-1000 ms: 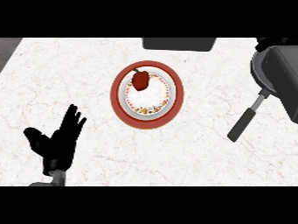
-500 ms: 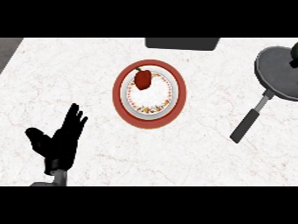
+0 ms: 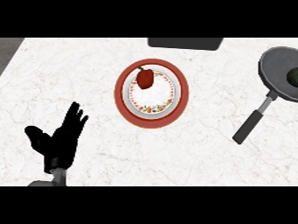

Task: Pick the squash from the plate and place it in the pan

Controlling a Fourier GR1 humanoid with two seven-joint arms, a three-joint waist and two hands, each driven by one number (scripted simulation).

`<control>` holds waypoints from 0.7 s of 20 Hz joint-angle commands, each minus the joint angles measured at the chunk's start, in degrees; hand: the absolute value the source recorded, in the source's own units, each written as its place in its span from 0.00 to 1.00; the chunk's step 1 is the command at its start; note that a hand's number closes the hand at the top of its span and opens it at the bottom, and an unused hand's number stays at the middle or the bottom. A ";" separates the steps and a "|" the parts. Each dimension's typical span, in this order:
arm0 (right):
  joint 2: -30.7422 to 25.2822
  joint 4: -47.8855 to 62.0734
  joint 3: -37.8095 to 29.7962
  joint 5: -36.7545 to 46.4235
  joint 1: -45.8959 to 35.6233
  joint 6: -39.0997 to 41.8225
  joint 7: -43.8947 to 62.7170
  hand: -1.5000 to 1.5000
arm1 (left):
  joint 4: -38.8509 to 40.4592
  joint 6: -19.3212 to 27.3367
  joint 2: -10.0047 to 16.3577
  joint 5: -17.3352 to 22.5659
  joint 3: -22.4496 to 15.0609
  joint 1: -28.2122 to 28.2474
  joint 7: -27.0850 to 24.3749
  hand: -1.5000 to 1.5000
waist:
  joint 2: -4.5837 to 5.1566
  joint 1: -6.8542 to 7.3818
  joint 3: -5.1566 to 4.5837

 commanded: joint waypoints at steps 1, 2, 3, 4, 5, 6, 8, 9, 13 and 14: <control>-1.15 -2.03 -2.71 -2.83 1.40 -2.21 -6.17 0.00 | 2.16 -0.66 0.53 0.27 0.47 -1.31 1.03 0.50 | 0.43 -0.19 -0.02; 1.56 -3.42 -4.26 -4.52 2.27 -6.07 -7.52 0.00 | 1.71 0.53 -0.27 -0.74 -0.27 0.05 0.28 0.50 | 0.15 -0.12 0.02; 1.31 -4.59 -5.90 -6.40 2.15 -5.88 -10.25 0.00 | 1.22 -0.29 0.12 -0.19 -0.09 0.20 0.32 0.50 | 0.04 -0.23 0.08; 1.28 -6.29 -7.61 -8.39 1.66 -6.53 -12.60 0.00 | 1.93 -1.01 0.48 0.40 0.46 0.74 0.04 0.50 | -0.20 -0.67 0.04; 2.23 -8.22 -9.51 -10.67 1.38 -7.97 -14.95 0.00 | 1.30 -0.98 0.96 1.01 1.19 0.56 0.90 0.50 | -0.34 -0.75 0.17; 3.57 -9.67 -11.08 -12.60 1.01 -9.31 -16.49 0.00 | 0.51 -0.72 1.28 0.58 1.11 0.39 0.98 0.50 | -0.56 -0.72 0.17; 4.19 -12.40 -14.25 -16.71 1.51 -10.01 -21.34 0.00 | 2.24 0.50 -0.35 0.62 0.88 -0.01 1.51 0.50 | -0.60 -1.80 0.11; 3.72 -13.85 -16.34 -19.34 1.79 -9.46 -23.56 0.00 | 1.98 -0.04 -0.20 0.41 0.62 1.87 0.22 0.50 | -0.73 -1.76 0.16; 4.82 -18.56 -23.27 -29.47 3.50 -4.29 -33.34 0.00 | 1.58 1.40 -0.52 0.23 1.32 0.53 0.99 0.50 | -1.27 -3.06 -0.03; 5.59 -20.00 -25.19 -32.28 5.64 -3.32 -37.07 0.00 | 1.39 -0.28 0.34 0.66 1.12 3.17 0.38 0.50 | -1.42 -3.11 -0.03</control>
